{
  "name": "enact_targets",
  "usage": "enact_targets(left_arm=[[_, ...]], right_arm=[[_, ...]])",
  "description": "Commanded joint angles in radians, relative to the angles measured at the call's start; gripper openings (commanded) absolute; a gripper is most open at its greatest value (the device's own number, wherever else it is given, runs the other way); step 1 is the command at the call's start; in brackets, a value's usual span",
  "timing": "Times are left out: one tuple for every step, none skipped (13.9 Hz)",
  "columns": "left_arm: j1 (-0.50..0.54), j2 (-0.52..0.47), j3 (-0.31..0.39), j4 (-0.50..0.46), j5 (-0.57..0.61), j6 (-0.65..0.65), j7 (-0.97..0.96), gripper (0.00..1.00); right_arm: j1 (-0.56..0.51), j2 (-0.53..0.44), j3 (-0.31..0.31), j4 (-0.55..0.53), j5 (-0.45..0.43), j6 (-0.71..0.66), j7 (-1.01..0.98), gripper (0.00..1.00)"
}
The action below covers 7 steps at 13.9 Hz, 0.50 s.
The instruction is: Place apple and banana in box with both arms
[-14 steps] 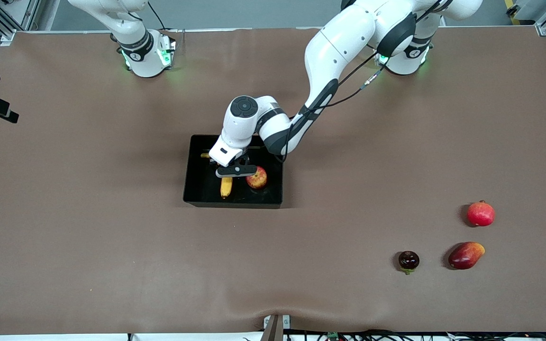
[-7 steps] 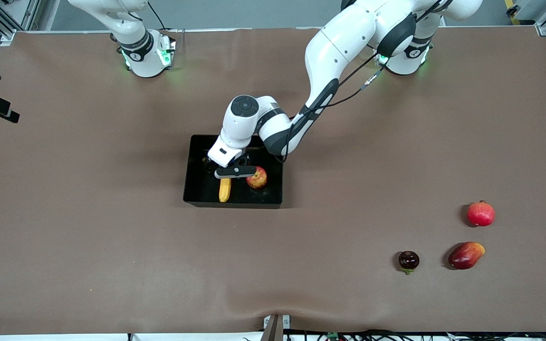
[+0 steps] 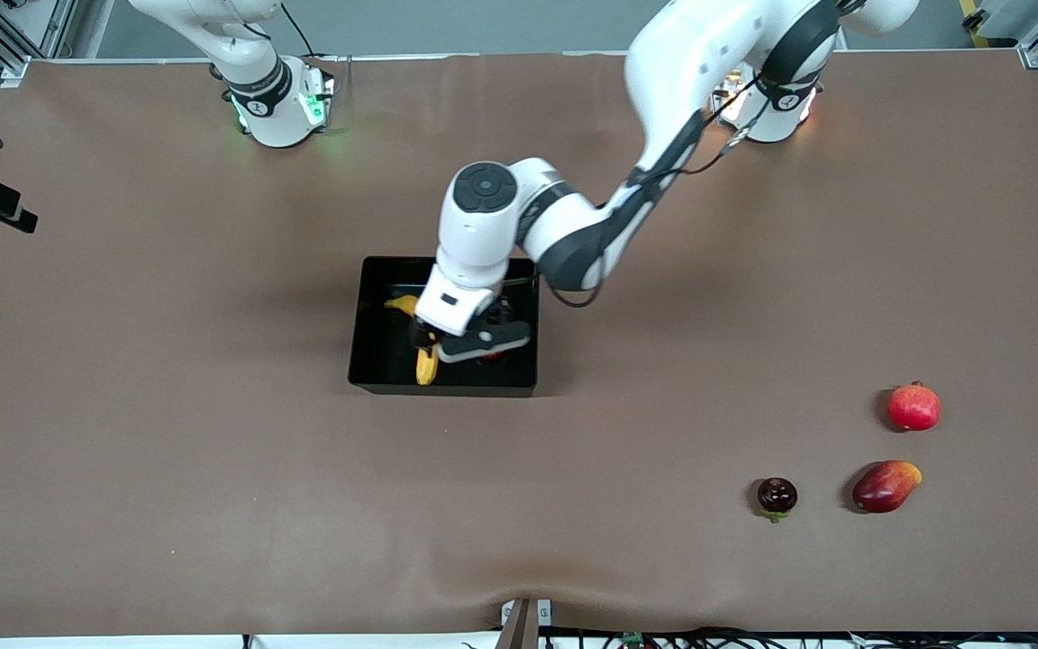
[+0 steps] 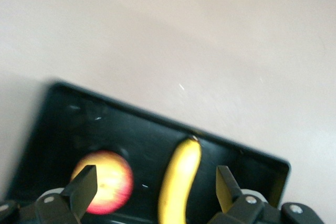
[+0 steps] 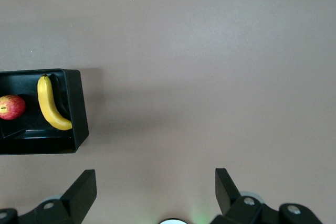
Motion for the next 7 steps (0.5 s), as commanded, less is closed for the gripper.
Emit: enact_targets(left_arm=[[0.082,-0.094,-0.009,-0.028,-0.007,-0.13,0.086,1.0],[0.112,-0.12,-0.007,-0.029,-0.03,-0.157,0.102,1.0],[0.146,-0.151,-0.004,-0.032,-0.046,-0.179,0.126,1.0],[0.174,-0.177,-0.004,-0.04,-0.053,-0.214,0.162,1.0],[0.198,-0.198,-0.004,-0.04,-0.053,-0.264,0.194,1.0],[0.226,-0.223,-0.003,-0.041,-0.053,-0.321,0.24,1.0],[0.251,-0.241,-0.001,-0.041,-0.053,-0.384,0.304,1.0]], right_arm=[[0.008,-0.001,0.005,0.015,0.01,-0.016,0.003,1.0],[0.033,-0.001,0.003,0.015,0.004,-0.016,0.003,1.0],[0.044,-0.001,0.003,0.015,-0.001,-0.016,0.008,1.0],[0.047,-0.001,0.003,0.015,0.0,-0.016,0.009,1.0],[0.047,-0.001,0.002,0.015,0.004,-0.016,0.011,1.0],[0.047,-0.001,0.002,0.015,0.007,-0.014,0.011,1.0],[0.048,-0.001,0.003,0.015,0.005,-0.017,0.008,1.0]])
